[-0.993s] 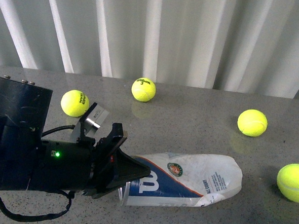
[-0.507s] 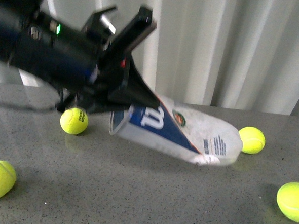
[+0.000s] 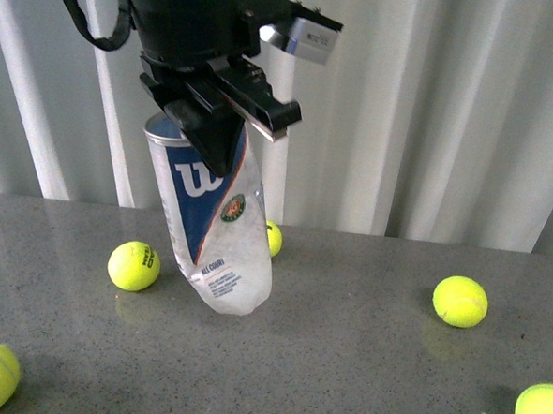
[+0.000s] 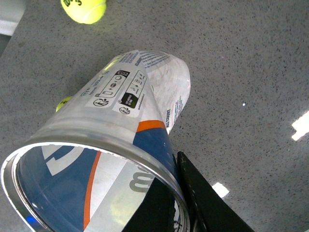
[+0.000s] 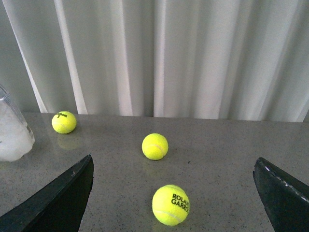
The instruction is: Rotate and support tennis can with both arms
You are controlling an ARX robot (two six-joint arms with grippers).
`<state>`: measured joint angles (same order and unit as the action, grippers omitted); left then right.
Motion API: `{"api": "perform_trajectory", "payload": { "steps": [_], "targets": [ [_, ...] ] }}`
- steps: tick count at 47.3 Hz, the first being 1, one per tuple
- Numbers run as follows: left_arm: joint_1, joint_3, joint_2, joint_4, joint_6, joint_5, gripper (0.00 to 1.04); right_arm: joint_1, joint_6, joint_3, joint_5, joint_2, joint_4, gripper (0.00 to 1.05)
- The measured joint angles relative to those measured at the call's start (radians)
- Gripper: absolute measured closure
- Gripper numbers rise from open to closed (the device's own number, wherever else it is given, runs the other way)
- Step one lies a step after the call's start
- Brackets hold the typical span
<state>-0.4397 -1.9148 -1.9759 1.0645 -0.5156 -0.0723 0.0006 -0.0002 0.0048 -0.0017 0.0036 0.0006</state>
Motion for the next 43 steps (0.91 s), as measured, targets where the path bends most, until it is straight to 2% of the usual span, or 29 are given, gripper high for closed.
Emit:
{"api": "perform_trajectory", "payload": {
  "steps": [5, 20, 31, 37, 43],
  "targets": [
    [-0.024, 0.064, -0.015, -0.031, -0.031, -0.028, 1.01, 0.000, 0.000, 0.000, 0.000, 0.000, 0.000, 0.07],
    [-0.050, 0.254, -0.013, -0.187, 0.033, 0.029, 1.01, 0.000, 0.000, 0.000, 0.000, 0.000, 0.000, 0.07],
    [-0.066, 0.256, -0.013, -0.197, 0.135, 0.122, 0.59, 0.000, 0.000, 0.000, 0.000, 0.000, 0.000, 0.07],
    [-0.064, 0.201, 0.002, -0.183, 0.187, 0.172, 0.32, 0.000, 0.000, 0.000, 0.000, 0.000, 0.000, 0.07],
    [-0.058, 0.194, 0.042, -0.180, 0.208, 0.188, 0.11, 0.000, 0.000, 0.000, 0.000, 0.000, 0.000, 0.07]
  ]
}}
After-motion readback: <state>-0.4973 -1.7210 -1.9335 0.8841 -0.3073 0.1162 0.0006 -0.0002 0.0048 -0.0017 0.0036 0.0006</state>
